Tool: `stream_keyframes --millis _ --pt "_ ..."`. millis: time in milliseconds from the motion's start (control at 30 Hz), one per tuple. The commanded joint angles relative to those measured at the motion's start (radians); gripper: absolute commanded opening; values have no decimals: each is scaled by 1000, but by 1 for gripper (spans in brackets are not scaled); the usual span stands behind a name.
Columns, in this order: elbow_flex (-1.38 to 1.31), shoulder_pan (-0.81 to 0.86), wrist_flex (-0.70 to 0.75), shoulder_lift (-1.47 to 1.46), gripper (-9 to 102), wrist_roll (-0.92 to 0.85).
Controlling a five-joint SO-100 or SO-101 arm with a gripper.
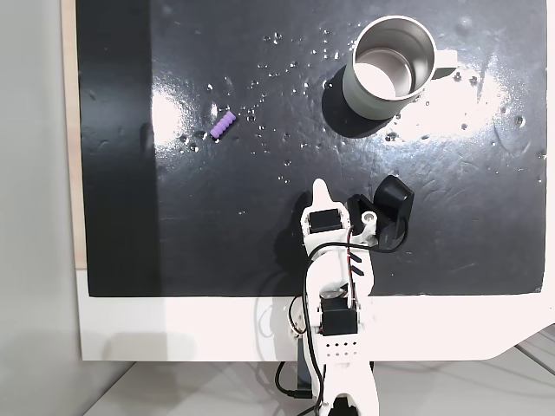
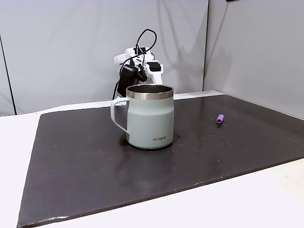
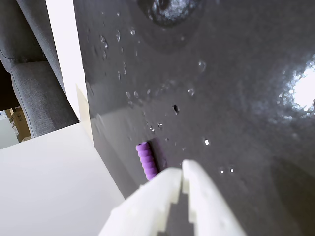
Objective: Grasp a pengrip and put it in the cup.
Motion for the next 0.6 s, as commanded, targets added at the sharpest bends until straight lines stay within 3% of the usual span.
stream_keyframes --millis 0,567 --pt "-3 -20 -37 12 0 -18" --pt "-66 -20 -31 12 0 -21"
